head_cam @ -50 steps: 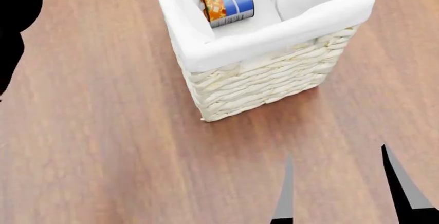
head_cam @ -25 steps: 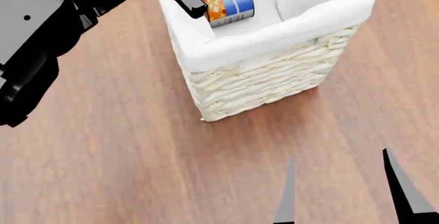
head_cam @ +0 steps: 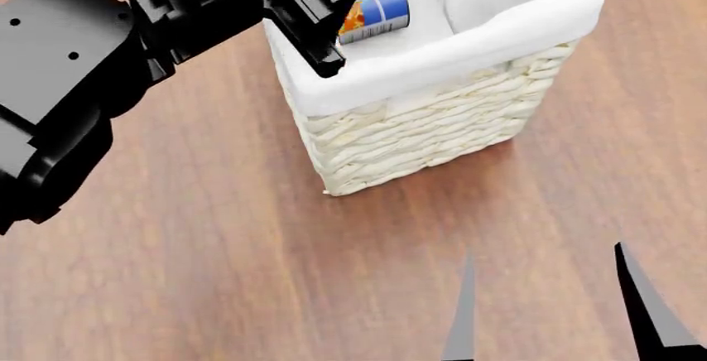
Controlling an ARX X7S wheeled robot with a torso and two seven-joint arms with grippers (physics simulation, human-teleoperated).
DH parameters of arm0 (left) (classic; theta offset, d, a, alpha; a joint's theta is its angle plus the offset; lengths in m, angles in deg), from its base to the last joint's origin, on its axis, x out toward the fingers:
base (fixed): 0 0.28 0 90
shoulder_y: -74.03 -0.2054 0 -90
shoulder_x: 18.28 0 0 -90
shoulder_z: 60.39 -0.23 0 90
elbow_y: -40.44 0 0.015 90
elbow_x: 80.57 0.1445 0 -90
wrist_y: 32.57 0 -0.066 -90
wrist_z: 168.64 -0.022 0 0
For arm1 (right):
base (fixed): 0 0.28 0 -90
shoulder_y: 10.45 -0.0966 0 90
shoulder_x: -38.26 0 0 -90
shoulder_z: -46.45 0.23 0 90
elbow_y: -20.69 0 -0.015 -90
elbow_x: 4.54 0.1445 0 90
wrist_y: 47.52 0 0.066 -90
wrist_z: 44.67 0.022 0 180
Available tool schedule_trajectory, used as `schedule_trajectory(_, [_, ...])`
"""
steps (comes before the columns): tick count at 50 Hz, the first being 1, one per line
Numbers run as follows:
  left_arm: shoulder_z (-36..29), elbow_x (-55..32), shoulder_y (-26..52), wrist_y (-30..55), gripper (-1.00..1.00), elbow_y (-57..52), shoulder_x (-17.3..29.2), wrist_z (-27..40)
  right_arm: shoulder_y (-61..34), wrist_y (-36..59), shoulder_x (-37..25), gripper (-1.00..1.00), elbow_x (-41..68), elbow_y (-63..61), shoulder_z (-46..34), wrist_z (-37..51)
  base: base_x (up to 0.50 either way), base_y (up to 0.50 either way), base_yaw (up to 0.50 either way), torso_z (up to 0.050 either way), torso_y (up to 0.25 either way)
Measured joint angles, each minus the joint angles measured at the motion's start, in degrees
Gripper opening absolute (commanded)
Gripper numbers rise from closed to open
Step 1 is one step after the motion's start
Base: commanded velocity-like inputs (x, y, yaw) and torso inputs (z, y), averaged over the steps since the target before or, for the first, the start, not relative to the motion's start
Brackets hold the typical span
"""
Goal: Pick up the alphabet soup and the cream cheese box, and put them in the basket.
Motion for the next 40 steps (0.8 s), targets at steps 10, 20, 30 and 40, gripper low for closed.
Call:
schedule_trajectory(10, [0.7,-2.2,0.2,2.0,1.00,-1.7,0.5,0.0,0.6,0.3,0.1,1.00,-0.3,-0.2,0.4,0.0,0.00,0.00,0.00,0.000,0.000])
schedule_trajectory(20, [1.3,-3.3,0.2,2.9,1.00,-2.8,0.8,0.8,0.8,0.7,-0.2,1.00,-0.3,-0.8,0.9,-0.2,0.00,0.00,0.00,0.000,0.000])
schedule_trajectory(30, [3.7,1.4,-6.8,-0.7,1.00,-15.0,3.0,16.8,1.3,0.4,0.3,1.00,0.0,-0.2,1.4,-0.6,0.00,0.00,0.00,0.000,0.000])
schedule_trajectory(40, [5.3,4.2,-17.8,-1.4,1.00,-36.2,8.2,31.8,1.8,-0.1,0.8,1.00,0.4,0.6,1.9,-1.2,0.00,0.00,0.00,0.000,0.000])
